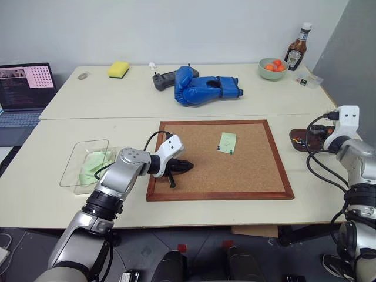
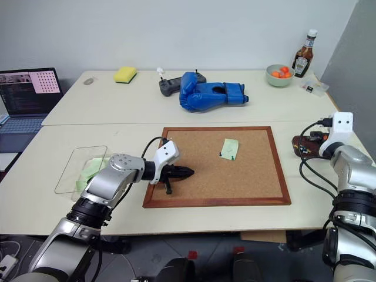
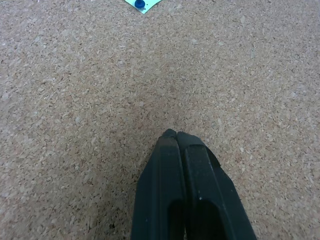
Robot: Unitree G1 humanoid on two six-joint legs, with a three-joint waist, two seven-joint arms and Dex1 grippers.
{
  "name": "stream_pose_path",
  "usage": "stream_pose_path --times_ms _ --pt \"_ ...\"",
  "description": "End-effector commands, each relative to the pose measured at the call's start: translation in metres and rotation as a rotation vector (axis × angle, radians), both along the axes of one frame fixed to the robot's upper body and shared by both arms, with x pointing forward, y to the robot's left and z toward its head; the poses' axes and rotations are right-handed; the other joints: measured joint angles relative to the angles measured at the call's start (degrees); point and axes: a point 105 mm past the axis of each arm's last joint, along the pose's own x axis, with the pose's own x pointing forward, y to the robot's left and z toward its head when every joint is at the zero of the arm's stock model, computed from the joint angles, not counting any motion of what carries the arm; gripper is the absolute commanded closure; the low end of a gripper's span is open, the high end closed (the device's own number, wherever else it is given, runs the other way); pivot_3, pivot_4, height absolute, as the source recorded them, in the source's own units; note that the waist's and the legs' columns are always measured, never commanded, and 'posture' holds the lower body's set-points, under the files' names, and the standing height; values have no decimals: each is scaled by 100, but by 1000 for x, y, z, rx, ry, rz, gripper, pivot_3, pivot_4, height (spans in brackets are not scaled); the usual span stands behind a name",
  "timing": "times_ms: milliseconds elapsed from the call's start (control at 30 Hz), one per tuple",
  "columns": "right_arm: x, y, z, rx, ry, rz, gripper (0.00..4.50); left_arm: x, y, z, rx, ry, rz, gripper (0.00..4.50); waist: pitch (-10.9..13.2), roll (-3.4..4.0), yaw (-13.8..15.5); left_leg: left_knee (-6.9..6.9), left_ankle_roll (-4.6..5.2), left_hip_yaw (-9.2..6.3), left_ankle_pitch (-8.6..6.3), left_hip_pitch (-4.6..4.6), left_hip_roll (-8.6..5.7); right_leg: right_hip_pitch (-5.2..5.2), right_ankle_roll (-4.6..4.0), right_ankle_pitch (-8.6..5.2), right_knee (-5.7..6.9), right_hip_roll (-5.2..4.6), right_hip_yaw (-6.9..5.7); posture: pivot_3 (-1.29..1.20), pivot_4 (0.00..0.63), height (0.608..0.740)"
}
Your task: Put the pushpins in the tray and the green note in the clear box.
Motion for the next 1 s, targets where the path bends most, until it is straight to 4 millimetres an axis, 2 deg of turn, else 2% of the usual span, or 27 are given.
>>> stream_pose_path --times_ms 33,200,467,833,933,1000 --pt "7 -4 13 51 -52 -5 4470 -16 3 -33 56 115 18 4500 0 0 1 0 0 0 0 0 0 0 0 0 0 0 0 0 150 740" --pt "14 -7 7 60 -38 -12 4470 -21 4 -33 51 118 21 4500 0 0 -4 -2 0 -1 0 -4 1 -5 0 0 -2 0 2 0 150 740" --pt "20 -6 3 59 -32 -11 2978 -22 9 -33 59 121 40 4500 0 0 -40 -6 0 0 -1 -7 2 -9 0 0 -6 0 3 0 150 740" --pt "22 -8 9 25 -63 -16 762 -19 7 -31 59 120 30 4500 1 0 -91 -5 0 0 0 -7 1 -7 0 0 -6 0 3 0 150 740" --pt "21 5 17 -34 -102 86 89 -19 7 -31 61 121 27 4500 1 0 -98 -4 0 0 0 -6 2 -7 0 0 -6 1 3 0 150 740" --pt "17 20 17 -74 -101 194 15 -19 7 -31 63 120 26 4500 0 0 -99 -4 0 -1 0 -6 1 -7 0 0 -5 1 2 0 150 740"
